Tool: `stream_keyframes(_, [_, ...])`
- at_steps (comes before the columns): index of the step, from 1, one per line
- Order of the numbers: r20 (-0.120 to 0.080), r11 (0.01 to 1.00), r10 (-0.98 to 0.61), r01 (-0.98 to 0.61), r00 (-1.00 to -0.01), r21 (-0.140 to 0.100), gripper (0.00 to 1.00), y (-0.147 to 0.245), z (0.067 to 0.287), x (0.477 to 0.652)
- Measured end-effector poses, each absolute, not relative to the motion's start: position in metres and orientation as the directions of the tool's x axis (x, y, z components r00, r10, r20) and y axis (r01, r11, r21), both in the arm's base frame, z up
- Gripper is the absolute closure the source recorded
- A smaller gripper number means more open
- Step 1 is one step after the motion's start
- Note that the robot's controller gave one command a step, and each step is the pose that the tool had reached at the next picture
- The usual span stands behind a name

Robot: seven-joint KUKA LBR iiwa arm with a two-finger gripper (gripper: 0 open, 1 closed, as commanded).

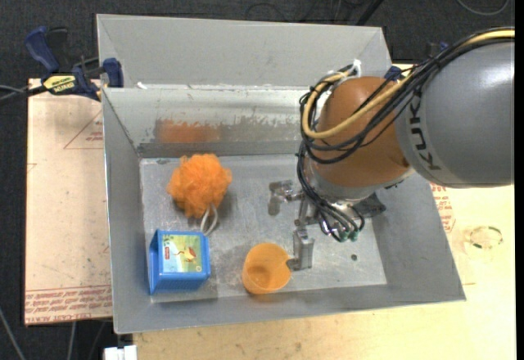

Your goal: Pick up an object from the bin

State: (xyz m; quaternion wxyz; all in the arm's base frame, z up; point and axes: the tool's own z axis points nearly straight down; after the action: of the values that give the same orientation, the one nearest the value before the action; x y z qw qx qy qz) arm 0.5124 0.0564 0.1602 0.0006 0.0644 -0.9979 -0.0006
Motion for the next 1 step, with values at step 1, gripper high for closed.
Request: stream_keyframes(1, [-0.002,0.961,-0.278,-0.278,-0.961,0.002,0.0,0.0787,0.1439,0.4999])
